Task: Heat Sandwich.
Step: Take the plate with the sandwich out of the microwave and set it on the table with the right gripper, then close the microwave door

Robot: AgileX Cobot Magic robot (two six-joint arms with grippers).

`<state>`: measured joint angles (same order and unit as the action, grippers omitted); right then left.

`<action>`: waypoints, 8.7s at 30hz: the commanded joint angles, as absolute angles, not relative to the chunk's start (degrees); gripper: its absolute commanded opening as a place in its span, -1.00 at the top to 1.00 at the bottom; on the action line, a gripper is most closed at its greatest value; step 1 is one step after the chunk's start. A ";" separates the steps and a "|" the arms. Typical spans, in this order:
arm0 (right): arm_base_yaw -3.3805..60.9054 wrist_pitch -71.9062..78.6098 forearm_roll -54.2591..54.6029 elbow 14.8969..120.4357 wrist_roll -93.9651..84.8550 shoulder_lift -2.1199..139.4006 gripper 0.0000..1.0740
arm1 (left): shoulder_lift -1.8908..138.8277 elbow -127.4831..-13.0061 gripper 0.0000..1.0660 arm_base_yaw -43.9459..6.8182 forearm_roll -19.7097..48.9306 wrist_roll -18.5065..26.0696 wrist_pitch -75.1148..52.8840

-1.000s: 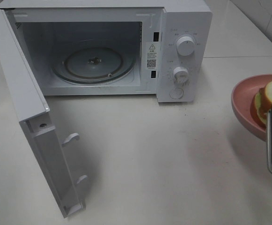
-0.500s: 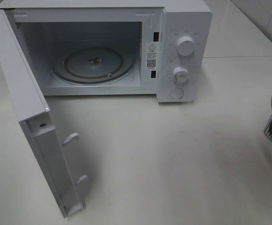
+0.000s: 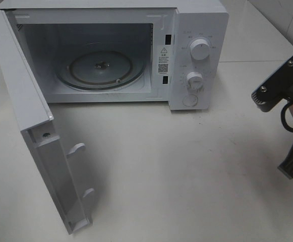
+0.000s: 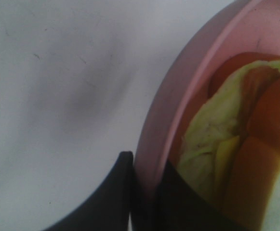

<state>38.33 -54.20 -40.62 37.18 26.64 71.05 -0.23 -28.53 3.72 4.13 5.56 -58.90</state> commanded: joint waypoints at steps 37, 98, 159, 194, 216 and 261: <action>14.67 -48.41 -50.82 40.74 36.44 82.51 0.97 | -1.72 -28.36 -0.90 3.90 4.58 5.44 -58.96; 14.67 -35.24 -63.31 40.74 55.63 108.06 0.81 | -1.72 -28.36 -0.90 3.90 4.58 5.44 -58.96; 14.84 -47.21 -7.39 40.74 8.37 58.27 -0.44 | -1.72 -28.36 -0.90 3.90 4.58 5.44 -58.96; 5.96 -59.64 -7.22 29.05 7.16 9.17 -0.42 | -1.72 -28.36 -0.90 3.90 4.58 5.44 -58.96; 5.96 -59.64 -7.10 28.99 6.76 -1.78 -0.42 | -1.72 -28.36 -0.90 3.90 4.58 5.44 -58.96; 5.96 -59.64 -7.10 28.99 6.76 -1.78 -0.42 | -1.72 -28.36 -0.90 3.90 4.58 5.44 -58.96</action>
<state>6.30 -59.99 -7.28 29.22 7.56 -0.17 -0.23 -28.53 3.72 4.13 5.56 -58.90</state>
